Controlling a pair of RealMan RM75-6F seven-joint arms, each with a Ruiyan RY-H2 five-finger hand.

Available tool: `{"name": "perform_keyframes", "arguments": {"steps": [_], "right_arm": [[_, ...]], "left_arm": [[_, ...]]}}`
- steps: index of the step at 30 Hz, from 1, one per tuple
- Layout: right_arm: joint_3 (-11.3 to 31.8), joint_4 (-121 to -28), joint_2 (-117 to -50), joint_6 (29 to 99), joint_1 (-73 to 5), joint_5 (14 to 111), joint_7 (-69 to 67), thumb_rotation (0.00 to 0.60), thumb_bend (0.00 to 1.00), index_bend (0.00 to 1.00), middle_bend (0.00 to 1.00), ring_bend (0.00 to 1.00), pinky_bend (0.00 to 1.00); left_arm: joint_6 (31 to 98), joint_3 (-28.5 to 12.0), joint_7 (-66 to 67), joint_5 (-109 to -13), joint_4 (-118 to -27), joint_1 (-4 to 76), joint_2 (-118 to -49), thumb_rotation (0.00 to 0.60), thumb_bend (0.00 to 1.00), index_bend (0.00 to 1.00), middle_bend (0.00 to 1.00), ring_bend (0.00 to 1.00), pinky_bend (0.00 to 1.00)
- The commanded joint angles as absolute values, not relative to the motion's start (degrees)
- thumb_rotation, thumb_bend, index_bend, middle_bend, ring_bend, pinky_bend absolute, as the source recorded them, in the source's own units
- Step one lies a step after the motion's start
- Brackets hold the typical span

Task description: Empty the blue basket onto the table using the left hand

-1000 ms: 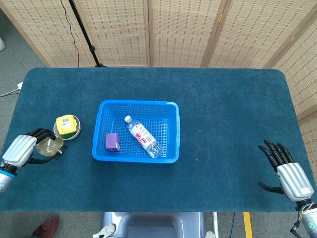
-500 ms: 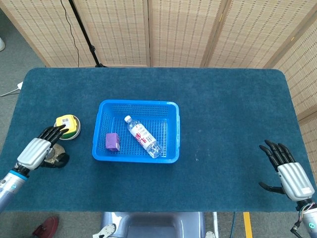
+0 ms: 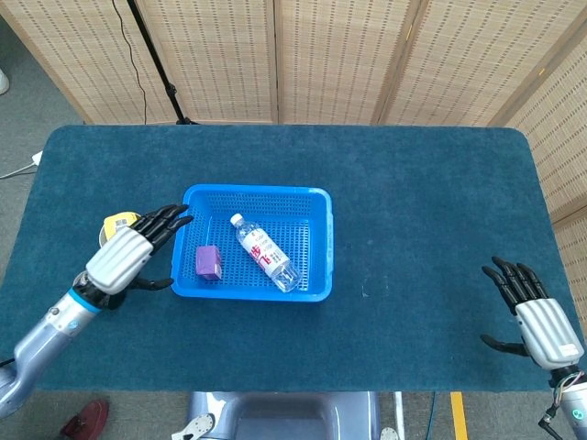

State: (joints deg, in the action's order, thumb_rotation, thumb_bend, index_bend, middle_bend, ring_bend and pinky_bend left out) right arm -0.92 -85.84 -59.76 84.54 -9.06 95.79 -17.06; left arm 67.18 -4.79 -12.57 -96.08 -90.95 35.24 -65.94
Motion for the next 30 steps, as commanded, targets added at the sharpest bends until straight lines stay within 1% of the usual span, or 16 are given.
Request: {"name": "perform_keyframes", "arguments": {"steps": [1, 5, 9, 14, 18, 25, 26, 28, 30], "right_arm": [[-0.6, -85.5, -59.7, 84.2, -9.2, 94.9, -17.6, 0.600, 0.00, 0.03, 0.01, 0.00, 0.00], [-0.2, -84.9, -59.8, 83.2, -9.4, 93.8, -18.4, 0.600, 0.00, 0.03, 0.01, 0.00, 0.00], [0.2, -84.4, -59.8, 82.4, -9.7, 92.6, -19.2, 0.600, 0.00, 0.03, 0.01, 0.00, 0.00], [0.7, -83.9, -59.7, 81.9, -9.9, 91.7, -20.1, 0.600, 0.00, 0.03, 0.01, 0.00, 0.00], [0.8, -83.6, -59.7, 81.7, -9.9, 91.4, -20.5, 0.600, 0.00, 0.03, 0.01, 0.00, 0.00], [1.0, -83.3, -59.7, 81.3, -10.0, 90.9, -21.0, 0.600, 0.00, 0.03, 0.01, 0.00, 0.00], [1.0, -83.3, -59.7, 81.2, -10.0, 90.9, -21.0, 0.600, 0.00, 0.03, 0.01, 0.00, 0.00], [1.0, -83.2, -59.7, 81.0, -10.1, 90.8, -21.1, 0.600, 0.00, 0.03, 0.01, 0.00, 0.00], [1.0, -83.2, -59.8, 80.9, -10.2, 90.9, -21.1, 0.600, 0.00, 0.03, 0.01, 0.00, 0.00]], "left_arm": [[52.5, -11.1, 3.5, -84.0, -95.2, 44.9, -72.1, 0.600, 0.12, 0.01, 0.00, 0.00, 0.18], [47.8, -12.9, 11.4, -76.3, -91.6, 48.9, -78.5, 0.600, 0.12, 0.02, 0.00, 0.00, 0.18], [44.8, -13.4, 18.2, -70.2, -86.6, 52.3, -84.2, 0.600, 0.12, 0.02, 0.00, 0.00, 0.19], [43.7, -13.2, 25.6, -63.9, -81.3, 55.3, -90.3, 0.600, 0.12, 0.02, 0.00, 0.00, 0.19], [43.0, -13.0, 28.8, -60.1, -77.9, 57.1, -94.0, 0.600, 0.12, 0.02, 0.00, 0.00, 0.19], [42.3, -12.2, 32.1, -56.1, -73.7, 59.2, -98.0, 0.600, 0.12, 0.03, 0.00, 0.00, 0.19], [42.4, -12.1, 32.3, -55.9, -73.5, 59.2, -98.1, 0.600, 0.13, 0.04, 0.00, 0.00, 0.20], [42.5, -11.9, 32.9, -55.1, -72.8, 59.5, -98.8, 0.600, 0.14, 0.11, 0.03, 0.05, 0.26], [42.6, -11.8, 33.2, -54.6, -72.2, 59.7, -99.2, 0.600, 0.16, 0.22, 0.12, 0.15, 0.36]]}}
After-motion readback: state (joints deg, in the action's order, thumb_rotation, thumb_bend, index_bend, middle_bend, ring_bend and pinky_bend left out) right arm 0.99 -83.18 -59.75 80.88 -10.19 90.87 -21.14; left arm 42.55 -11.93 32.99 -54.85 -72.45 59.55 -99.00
